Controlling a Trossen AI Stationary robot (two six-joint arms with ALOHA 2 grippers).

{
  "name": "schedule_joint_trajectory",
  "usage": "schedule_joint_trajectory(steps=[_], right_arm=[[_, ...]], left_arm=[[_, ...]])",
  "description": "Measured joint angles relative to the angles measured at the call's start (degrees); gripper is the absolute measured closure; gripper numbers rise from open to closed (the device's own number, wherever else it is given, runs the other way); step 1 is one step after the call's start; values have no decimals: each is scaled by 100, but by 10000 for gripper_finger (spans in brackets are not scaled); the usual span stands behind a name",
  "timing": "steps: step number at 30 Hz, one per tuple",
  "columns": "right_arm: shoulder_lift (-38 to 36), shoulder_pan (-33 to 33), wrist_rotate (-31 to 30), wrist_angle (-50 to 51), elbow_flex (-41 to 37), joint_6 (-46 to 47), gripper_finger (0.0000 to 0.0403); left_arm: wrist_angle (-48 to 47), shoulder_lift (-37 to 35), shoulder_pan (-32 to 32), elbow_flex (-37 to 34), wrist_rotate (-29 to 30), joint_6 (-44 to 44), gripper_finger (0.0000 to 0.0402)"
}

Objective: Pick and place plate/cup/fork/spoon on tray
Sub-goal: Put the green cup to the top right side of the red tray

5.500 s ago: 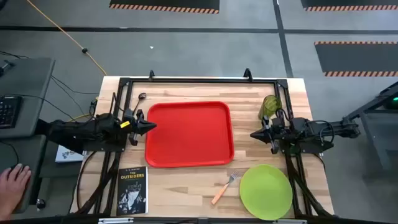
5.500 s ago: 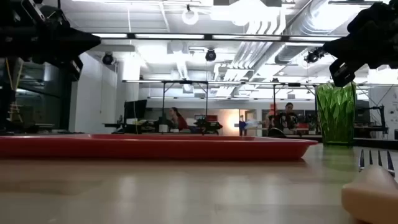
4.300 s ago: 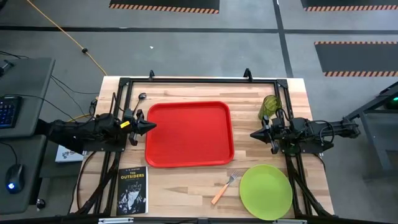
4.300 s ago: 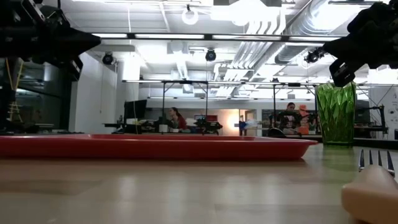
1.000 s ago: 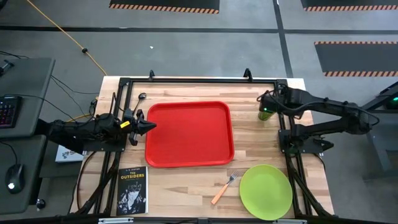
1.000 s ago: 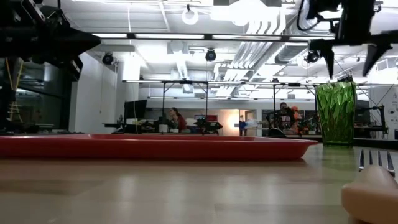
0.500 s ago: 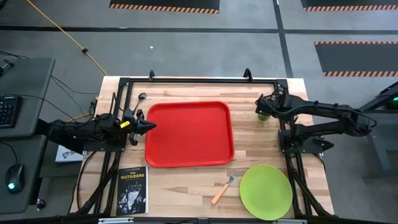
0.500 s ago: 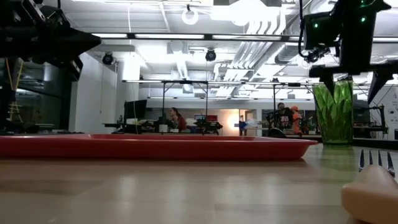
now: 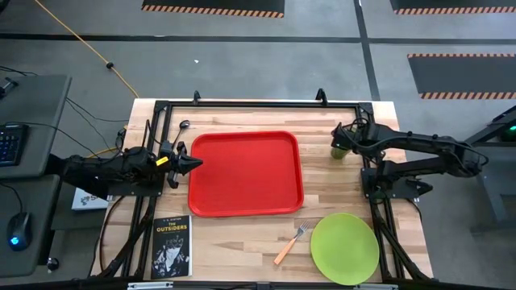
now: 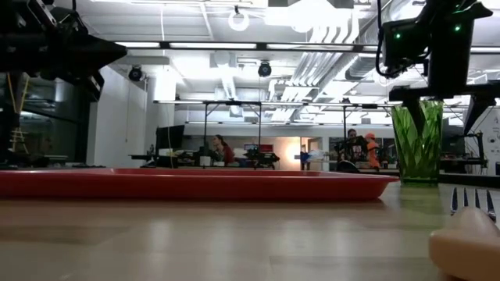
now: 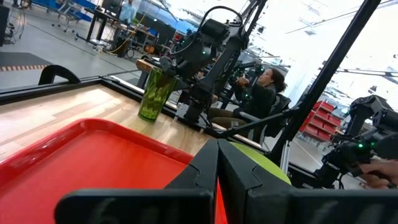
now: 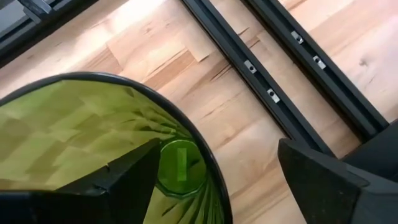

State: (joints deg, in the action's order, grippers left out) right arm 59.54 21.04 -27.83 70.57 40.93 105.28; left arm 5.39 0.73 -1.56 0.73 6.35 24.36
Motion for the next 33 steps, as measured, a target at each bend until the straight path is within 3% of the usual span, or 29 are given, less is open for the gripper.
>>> schedule_joint_trajectory(steps=[12, 19, 33], right_arm=[[-353, 24, 151, 123, 281, 43, 153], [-362, 72, 739, 164, 289, -234, 198], [-380, 70, 1054, 91, 289, -905, 385]], left_arm=[[-1, 0, 2, 0, 2, 0, 401], [-1, 0, 0, 0, 2, 1, 402], [-1, 0, 2, 0, 2, -2, 401]])
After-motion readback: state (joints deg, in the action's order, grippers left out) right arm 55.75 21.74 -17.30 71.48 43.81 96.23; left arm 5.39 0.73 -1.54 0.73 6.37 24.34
